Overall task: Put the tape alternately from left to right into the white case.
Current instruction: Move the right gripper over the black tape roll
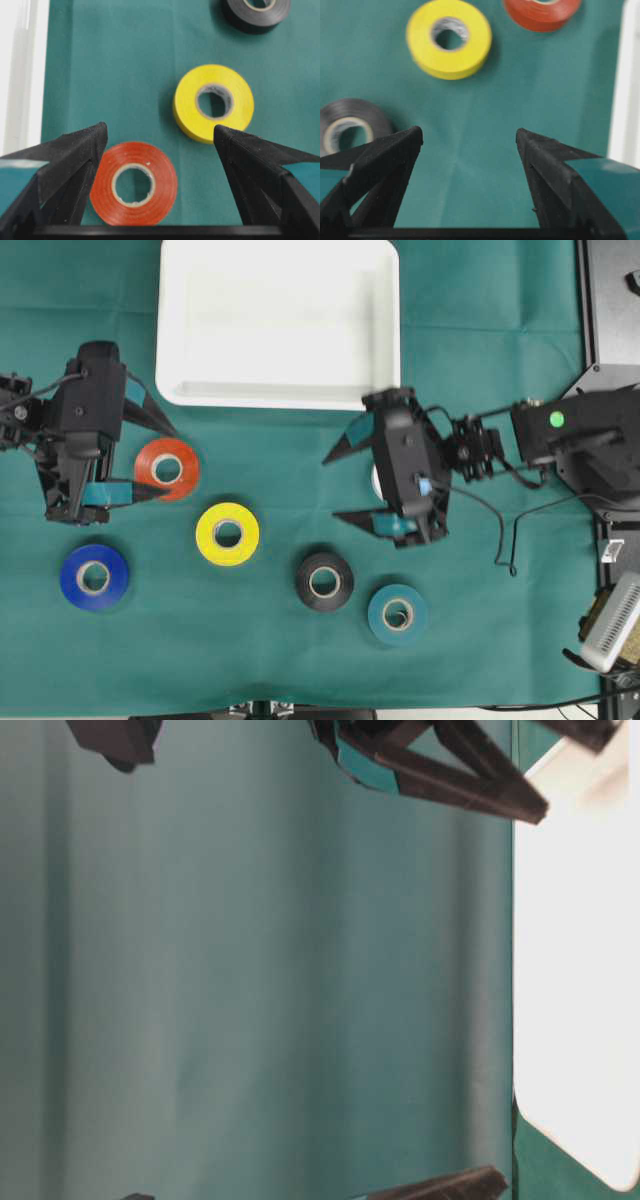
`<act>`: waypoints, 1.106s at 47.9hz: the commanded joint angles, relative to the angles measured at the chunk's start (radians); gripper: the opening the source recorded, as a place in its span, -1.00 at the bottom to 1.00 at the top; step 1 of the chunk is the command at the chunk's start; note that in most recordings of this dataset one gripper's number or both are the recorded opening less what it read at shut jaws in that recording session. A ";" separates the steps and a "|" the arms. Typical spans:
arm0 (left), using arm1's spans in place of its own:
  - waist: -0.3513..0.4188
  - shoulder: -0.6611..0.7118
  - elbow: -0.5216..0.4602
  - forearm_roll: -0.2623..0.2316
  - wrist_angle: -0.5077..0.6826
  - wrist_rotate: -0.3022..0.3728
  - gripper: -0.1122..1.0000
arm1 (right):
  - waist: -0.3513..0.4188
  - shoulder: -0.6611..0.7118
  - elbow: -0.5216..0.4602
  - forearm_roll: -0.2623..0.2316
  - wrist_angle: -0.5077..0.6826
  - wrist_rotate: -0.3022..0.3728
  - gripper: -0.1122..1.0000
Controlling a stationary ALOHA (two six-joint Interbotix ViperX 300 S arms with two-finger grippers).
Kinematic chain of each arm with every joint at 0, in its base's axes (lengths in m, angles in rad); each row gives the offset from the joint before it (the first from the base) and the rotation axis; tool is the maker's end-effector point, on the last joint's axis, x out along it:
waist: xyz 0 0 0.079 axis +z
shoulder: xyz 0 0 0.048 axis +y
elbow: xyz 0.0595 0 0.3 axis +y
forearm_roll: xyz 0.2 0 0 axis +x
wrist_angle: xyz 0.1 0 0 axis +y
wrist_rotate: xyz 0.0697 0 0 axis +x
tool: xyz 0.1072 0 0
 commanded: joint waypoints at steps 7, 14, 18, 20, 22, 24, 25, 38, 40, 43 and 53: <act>-0.003 -0.021 -0.011 0.002 -0.005 0.000 0.28 | 0.034 -0.021 -0.017 0.002 -0.003 0.003 0.67; -0.005 -0.023 -0.009 0.002 -0.005 0.000 0.27 | 0.038 -0.021 -0.017 0.002 -0.003 0.003 0.67; -0.005 -0.023 -0.008 0.002 -0.005 -0.002 0.28 | 0.046 -0.015 -0.018 0.003 -0.005 0.005 0.67; -0.005 -0.023 -0.006 0.002 -0.005 0.000 0.28 | 0.052 -0.011 -0.020 0.003 -0.005 0.005 0.67; -0.005 -0.023 -0.006 0.002 -0.005 0.000 0.27 | 0.061 -0.003 -0.021 0.003 -0.005 0.005 0.67; -0.003 -0.023 -0.006 0.002 -0.005 -0.002 0.27 | 0.071 0.005 -0.025 0.003 -0.006 0.005 0.67; -0.005 -0.023 -0.006 0.002 -0.005 0.000 0.28 | 0.075 0.009 -0.026 0.002 -0.008 0.005 0.67; -0.005 -0.023 -0.006 0.002 -0.005 -0.002 0.27 | 0.123 0.074 -0.055 0.003 -0.011 0.061 0.67; -0.005 -0.023 -0.006 0.002 -0.005 0.000 0.27 | 0.126 0.083 -0.060 0.003 -0.011 0.072 0.67; -0.005 -0.023 -0.006 0.002 -0.005 -0.002 0.27 | 0.127 0.097 -0.066 0.003 -0.011 0.083 0.67; -0.005 -0.023 -0.005 0.002 -0.005 0.000 0.27 | 0.129 0.137 -0.092 0.003 -0.006 0.092 0.66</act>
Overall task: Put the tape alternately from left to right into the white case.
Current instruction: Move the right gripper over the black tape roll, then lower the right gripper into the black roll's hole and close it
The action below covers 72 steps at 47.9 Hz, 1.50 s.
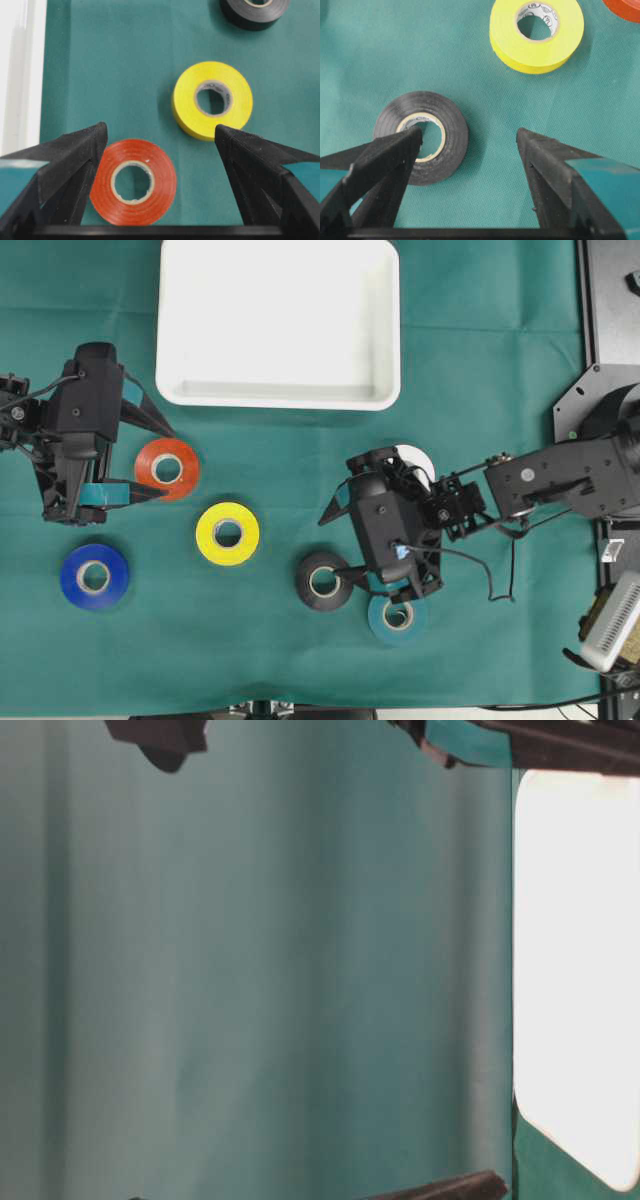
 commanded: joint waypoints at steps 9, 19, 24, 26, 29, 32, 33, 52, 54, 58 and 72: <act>-0.003 -0.015 -0.005 0.003 -0.005 0.000 0.27 | 0.005 0.040 -0.049 0.002 -0.002 0.002 0.67; -0.002 -0.015 -0.003 0.003 -0.005 0.000 0.27 | 0.003 0.094 -0.067 0.000 0.012 0.002 0.67; -0.002 -0.015 -0.005 0.003 -0.005 0.000 0.27 | 0.003 0.124 -0.081 0.002 0.034 0.003 0.67; -0.003 -0.015 -0.005 0.003 -0.005 0.000 0.27 | 0.003 0.135 -0.087 0.002 0.038 0.003 0.67; -0.003 -0.015 -0.005 0.003 -0.005 0.000 0.27 | 0.003 0.149 -0.095 0.002 0.038 0.003 0.67; -0.003 -0.015 -0.005 0.003 -0.005 -0.002 0.27 | 0.003 0.164 -0.100 0.000 0.038 0.003 0.67; -0.002 -0.015 -0.003 0.003 -0.005 0.000 0.27 | 0.003 0.167 -0.101 0.002 0.038 0.003 0.67; -0.003 -0.015 -0.005 0.003 -0.005 -0.002 0.27 | 0.003 0.230 -0.117 -0.002 0.034 0.003 0.67; -0.003 -0.015 -0.003 0.003 -0.005 0.000 0.27 | 0.003 0.232 -0.117 -0.003 0.034 0.003 0.67; -0.002 -0.015 -0.005 0.003 -0.005 -0.002 0.27 | 0.003 0.232 -0.118 -0.003 0.034 0.003 0.67; -0.002 -0.015 -0.003 0.003 -0.005 -0.002 0.27 | 0.003 0.230 -0.120 -0.003 0.034 0.003 0.08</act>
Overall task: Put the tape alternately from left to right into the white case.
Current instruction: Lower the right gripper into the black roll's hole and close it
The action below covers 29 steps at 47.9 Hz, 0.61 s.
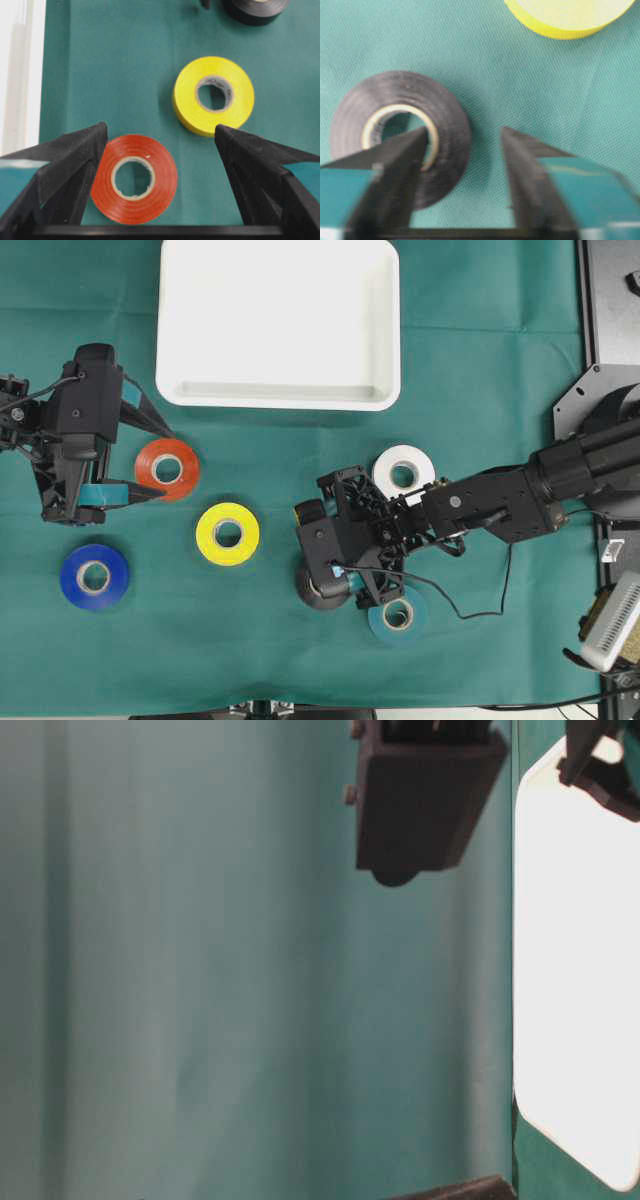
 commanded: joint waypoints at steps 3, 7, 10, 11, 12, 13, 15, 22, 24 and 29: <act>-0.003 -0.015 -0.012 0.002 -0.006 -0.002 0.27 | 0.000 -0.017 -0.018 -0.005 -0.006 -0.005 -0.23; -0.003 -0.015 -0.012 0.002 -0.006 -0.002 0.27 | 0.000 -0.018 -0.025 -0.003 -0.002 -0.005 -0.47; -0.002 -0.015 -0.011 0.002 -0.006 -0.002 0.27 | 0.000 -0.021 -0.028 -0.003 -0.003 -0.005 -0.47; -0.003 -0.015 -0.011 0.002 -0.006 0.000 0.27 | 0.002 -0.023 -0.028 -0.003 -0.003 -0.005 -0.47; -0.002 -0.015 -0.011 0.002 -0.006 -0.002 0.27 | 0.002 -0.025 -0.029 -0.005 -0.003 -0.005 -0.47; -0.003 -0.015 -0.011 0.002 -0.006 -0.002 0.27 | 0.000 -0.026 -0.029 -0.003 -0.002 -0.005 -0.47; -0.002 -0.015 -0.011 0.002 -0.006 0.000 0.27 | 0.000 -0.031 -0.029 -0.003 -0.003 -0.005 -0.47; -0.002 -0.015 -0.011 0.002 -0.006 -0.002 0.27 | 0.000 -0.058 -0.029 -0.003 -0.002 -0.005 -0.47; -0.002 -0.015 -0.011 0.002 -0.006 -0.002 0.27 | 0.000 -0.072 -0.029 -0.005 0.000 -0.005 -0.47; -0.003 -0.015 -0.011 0.002 -0.006 -0.002 0.27 | 0.000 -0.107 -0.028 -0.003 0.002 -0.005 -0.47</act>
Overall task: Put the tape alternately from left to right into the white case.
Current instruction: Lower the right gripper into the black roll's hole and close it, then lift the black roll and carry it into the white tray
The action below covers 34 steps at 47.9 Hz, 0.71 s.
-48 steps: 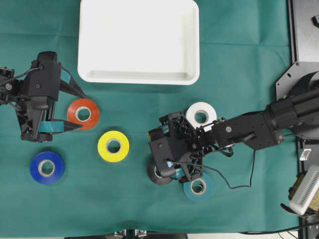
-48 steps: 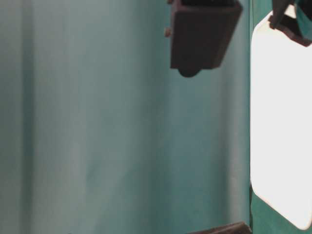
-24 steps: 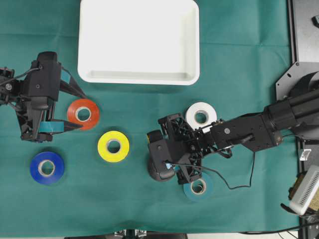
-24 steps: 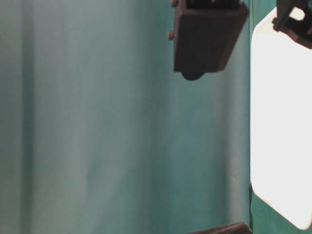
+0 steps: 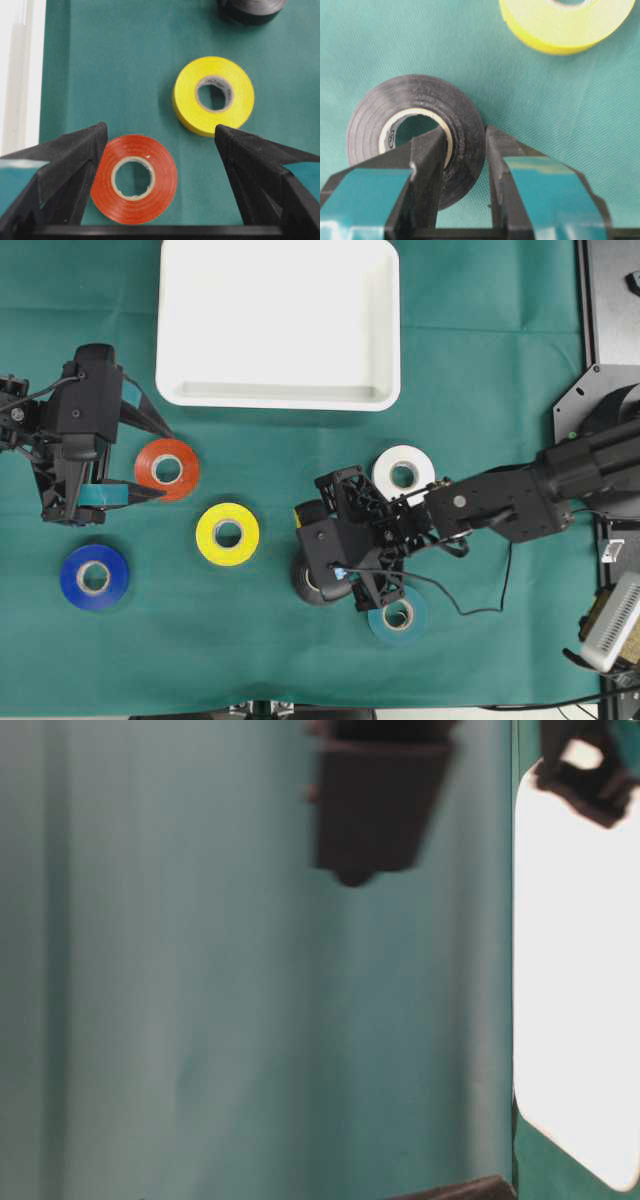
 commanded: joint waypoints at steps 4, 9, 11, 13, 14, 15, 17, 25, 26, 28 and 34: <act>-0.002 -0.015 -0.011 0.002 -0.005 -0.002 0.27 | 0.000 -0.095 -0.021 -0.002 0.005 0.003 -0.47; -0.003 -0.015 -0.011 0.002 -0.005 -0.002 0.27 | -0.005 -0.132 -0.021 0.000 0.020 0.003 -0.47; -0.003 -0.015 -0.011 0.002 -0.005 -0.002 0.27 | -0.006 -0.144 -0.021 -0.002 0.025 0.005 -0.47; -0.003 -0.015 -0.011 0.002 -0.005 -0.002 0.27 | -0.011 -0.155 -0.021 -0.002 0.031 0.005 -0.47; -0.003 -0.015 -0.011 0.002 -0.005 -0.002 0.27 | -0.011 -0.160 -0.021 -0.002 0.034 0.005 -0.47; -0.003 -0.015 -0.011 0.002 -0.005 0.000 0.27 | -0.012 -0.164 -0.021 -0.002 0.035 0.005 -0.47; -0.003 -0.015 -0.011 0.002 -0.005 -0.002 0.27 | -0.015 -0.169 -0.021 -0.002 0.037 0.005 -0.47; -0.003 -0.015 -0.011 0.002 -0.005 -0.002 0.27 | -0.035 -0.176 -0.021 -0.002 0.040 0.003 -0.47; -0.003 -0.015 -0.011 0.002 -0.005 -0.002 0.27 | -0.040 -0.176 -0.021 -0.002 0.041 0.003 -0.47; -0.003 -0.015 -0.011 0.002 -0.005 -0.002 0.27 | -0.052 -0.178 -0.021 -0.002 0.044 0.003 -0.47; -0.003 -0.015 -0.011 0.002 -0.005 -0.002 0.27 | -0.109 -0.184 -0.021 -0.002 0.048 0.003 -0.47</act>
